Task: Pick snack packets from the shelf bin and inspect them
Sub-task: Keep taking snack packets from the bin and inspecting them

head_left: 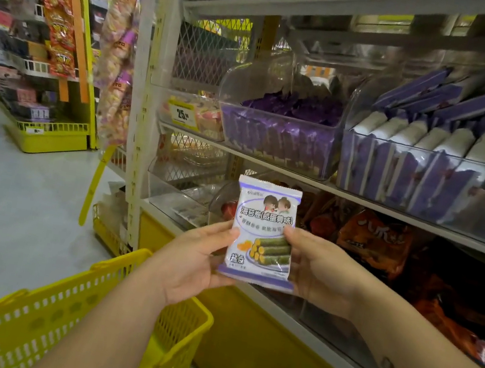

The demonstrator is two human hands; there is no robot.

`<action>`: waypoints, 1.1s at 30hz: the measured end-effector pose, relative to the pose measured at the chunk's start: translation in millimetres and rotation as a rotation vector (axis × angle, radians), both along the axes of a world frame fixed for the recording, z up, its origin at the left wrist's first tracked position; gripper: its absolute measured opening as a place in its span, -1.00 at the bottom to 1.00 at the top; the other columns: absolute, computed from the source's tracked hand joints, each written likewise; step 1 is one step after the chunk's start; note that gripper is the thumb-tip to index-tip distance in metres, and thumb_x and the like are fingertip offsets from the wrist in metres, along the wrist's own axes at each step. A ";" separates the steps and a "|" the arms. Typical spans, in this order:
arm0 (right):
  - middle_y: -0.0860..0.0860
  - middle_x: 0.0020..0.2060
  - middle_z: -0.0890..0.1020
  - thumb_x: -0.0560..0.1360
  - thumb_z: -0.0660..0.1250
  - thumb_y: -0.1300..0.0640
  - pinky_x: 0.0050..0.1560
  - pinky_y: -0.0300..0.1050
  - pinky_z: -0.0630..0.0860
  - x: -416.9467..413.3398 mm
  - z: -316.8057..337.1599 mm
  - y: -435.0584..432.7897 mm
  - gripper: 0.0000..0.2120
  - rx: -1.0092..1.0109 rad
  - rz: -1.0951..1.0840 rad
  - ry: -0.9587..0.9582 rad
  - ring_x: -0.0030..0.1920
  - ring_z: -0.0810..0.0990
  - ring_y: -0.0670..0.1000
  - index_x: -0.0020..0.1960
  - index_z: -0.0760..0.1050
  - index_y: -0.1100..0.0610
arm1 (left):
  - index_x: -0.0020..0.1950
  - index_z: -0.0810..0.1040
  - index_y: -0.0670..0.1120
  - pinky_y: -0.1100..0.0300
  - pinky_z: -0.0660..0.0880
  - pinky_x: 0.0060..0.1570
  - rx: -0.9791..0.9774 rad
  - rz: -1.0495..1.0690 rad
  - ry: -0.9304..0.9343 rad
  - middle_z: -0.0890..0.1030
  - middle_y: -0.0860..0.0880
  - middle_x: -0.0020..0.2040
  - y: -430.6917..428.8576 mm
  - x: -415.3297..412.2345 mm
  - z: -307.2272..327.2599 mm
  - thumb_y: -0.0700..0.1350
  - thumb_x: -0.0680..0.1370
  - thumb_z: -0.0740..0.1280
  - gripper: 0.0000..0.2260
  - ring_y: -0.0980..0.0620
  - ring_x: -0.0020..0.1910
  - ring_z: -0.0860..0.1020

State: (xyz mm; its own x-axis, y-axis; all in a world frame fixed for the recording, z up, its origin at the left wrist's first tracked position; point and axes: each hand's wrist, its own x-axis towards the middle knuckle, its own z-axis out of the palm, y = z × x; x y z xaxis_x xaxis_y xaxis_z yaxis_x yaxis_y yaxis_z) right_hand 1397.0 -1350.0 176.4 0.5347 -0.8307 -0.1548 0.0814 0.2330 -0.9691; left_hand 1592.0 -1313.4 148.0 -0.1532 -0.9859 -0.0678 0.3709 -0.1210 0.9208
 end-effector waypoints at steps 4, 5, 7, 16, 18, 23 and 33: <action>0.19 0.10 0.67 0.64 0.14 0.03 0.13 0.10 0.56 -1.6 5.1 -2.5 -0.69 0.041 0.001 0.039 0.13 0.62 0.14 0.23 0.51 0.16 | 0.23 0.54 -0.16 0.14 0.62 -0.26 -0.002 -0.032 0.017 0.69 -0.19 0.04 -0.1 0.5 0.9 -0.13 0.40 0.38 -0.60 -0.05 -0.10 0.69; 0.19 0.12 0.66 0.64 0.13 0.03 0.16 0.10 0.54 -2.4 4.8 -3.0 -0.68 0.054 0.015 0.044 0.17 0.61 0.15 0.25 0.50 0.17 | 0.22 0.54 -0.17 0.14 0.62 -0.27 -0.005 -0.045 0.020 0.69 -0.19 0.04 0.3 0.4 0.9 -0.13 0.41 0.37 -0.62 -0.05 -0.10 0.70; 0.20 0.15 0.64 0.64 0.11 0.02 0.19 0.11 0.53 -3.9 4.2 -3.5 -0.66 0.078 0.036 0.045 0.23 0.58 0.17 0.27 0.49 0.18 | 0.22 0.53 -0.18 0.13 0.63 -0.28 0.000 -0.068 0.027 0.69 -0.20 0.03 1.5 -0.4 1.0 -0.14 0.41 0.36 -0.62 -0.07 -0.10 0.70; 0.15 0.07 0.67 0.60 0.22 0.06 0.08 0.23 0.59 9.8 0.4 3.7 -0.77 -0.097 -0.087 0.009 0.06 0.67 0.16 0.21 0.42 0.14 | 0.48 0.32 0.13 0.04 0.55 0.12 -0.262 0.205 -0.430 0.62 0.18 0.19 0.2 -15.2 -3.9 -0.19 0.63 0.24 -0.55 0.12 0.13 0.61; 0.08 0.11 0.66 0.59 0.25 0.03 0.13 0.31 0.54 18.0 -0.9 7.8 -0.75 -0.232 -0.144 0.061 0.11 0.65 0.12 0.24 0.44 0.05 | 0.54 0.08 0.26 -0.03 0.35 0.36 -0.287 0.150 -0.444 0.43 0.33 0.36 0.8 -22.6 -6.8 0.07 0.60 0.27 -0.43 0.17 0.35 0.41; -0.08 0.19 0.63 0.62 0.17 -0.01 0.08 0.12 0.59 30.3 -7.8 19.4 -0.69 -0.392 -0.007 0.085 0.16 0.62 -0.08 0.35 0.45 -0.12 | 0.50 -0.18 0.39 -0.18 0.20 0.46 -0.224 0.048 -0.256 0.10 0.11 0.58 -3.2 -29.2 -10.8 0.46 0.23 0.32 -0.01 0.02 0.52 0.19; -0.07 0.14 0.64 0.57 0.29 0.20 0.15 0.00 0.56 17.4 -4.2 -0.2 -0.62 -0.507 -0.202 0.118 0.15 0.62 -0.04 0.33 0.41 -0.09 | 0.41 0.39 0.05 -0.12 0.53 0.19 -0.301 -0.022 0.030 0.61 -0.04 0.26 -2.4 -22.6 -9.1 -0.08 0.52 0.27 -0.56 -0.07 0.23 0.58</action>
State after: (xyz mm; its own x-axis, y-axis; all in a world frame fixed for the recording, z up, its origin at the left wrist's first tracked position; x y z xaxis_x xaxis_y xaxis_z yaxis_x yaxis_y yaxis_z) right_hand 1414.4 -1350.2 172.2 0.3600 -0.9011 0.2417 -0.0396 -0.2736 -0.9610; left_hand 1569.3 -1315.8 138.9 -0.1725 -0.9573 0.2321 0.3988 0.1476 0.9051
